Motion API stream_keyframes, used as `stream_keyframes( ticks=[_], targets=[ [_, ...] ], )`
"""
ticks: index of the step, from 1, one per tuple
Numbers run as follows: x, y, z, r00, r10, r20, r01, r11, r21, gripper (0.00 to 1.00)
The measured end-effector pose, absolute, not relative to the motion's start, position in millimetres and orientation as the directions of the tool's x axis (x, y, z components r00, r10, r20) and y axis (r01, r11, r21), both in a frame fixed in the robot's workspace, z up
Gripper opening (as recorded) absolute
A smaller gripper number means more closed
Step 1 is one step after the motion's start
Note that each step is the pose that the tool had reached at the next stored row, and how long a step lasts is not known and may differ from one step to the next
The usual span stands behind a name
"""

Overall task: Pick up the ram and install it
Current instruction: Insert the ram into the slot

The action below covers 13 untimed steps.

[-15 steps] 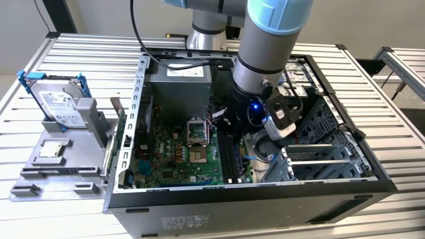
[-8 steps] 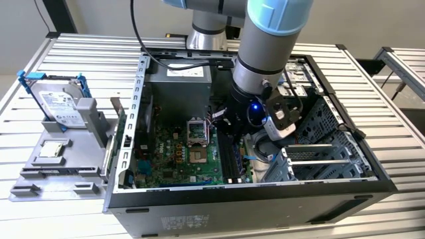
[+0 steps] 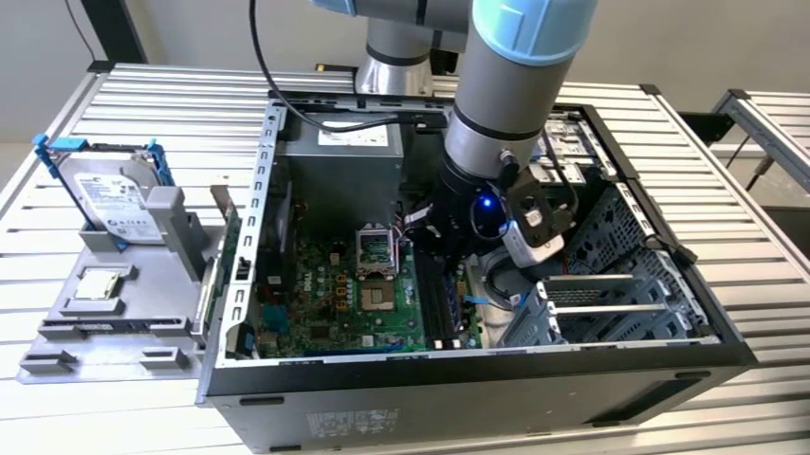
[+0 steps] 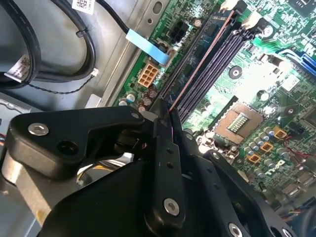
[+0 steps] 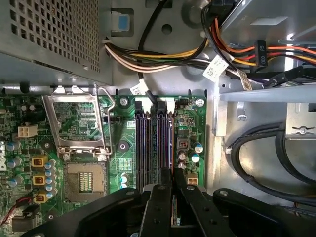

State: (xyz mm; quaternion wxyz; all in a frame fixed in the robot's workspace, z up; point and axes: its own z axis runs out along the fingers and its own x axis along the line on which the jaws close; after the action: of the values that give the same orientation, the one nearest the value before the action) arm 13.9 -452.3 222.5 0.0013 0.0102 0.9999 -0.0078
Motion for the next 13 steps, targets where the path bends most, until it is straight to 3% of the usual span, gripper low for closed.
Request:
stream_keyframes(
  ticks=[13],
  targets=[
    [14.7,-451.2,220.5,-0.999,0.034,-0.003,0.034,0.999,-0.020,0.00]
  ],
)
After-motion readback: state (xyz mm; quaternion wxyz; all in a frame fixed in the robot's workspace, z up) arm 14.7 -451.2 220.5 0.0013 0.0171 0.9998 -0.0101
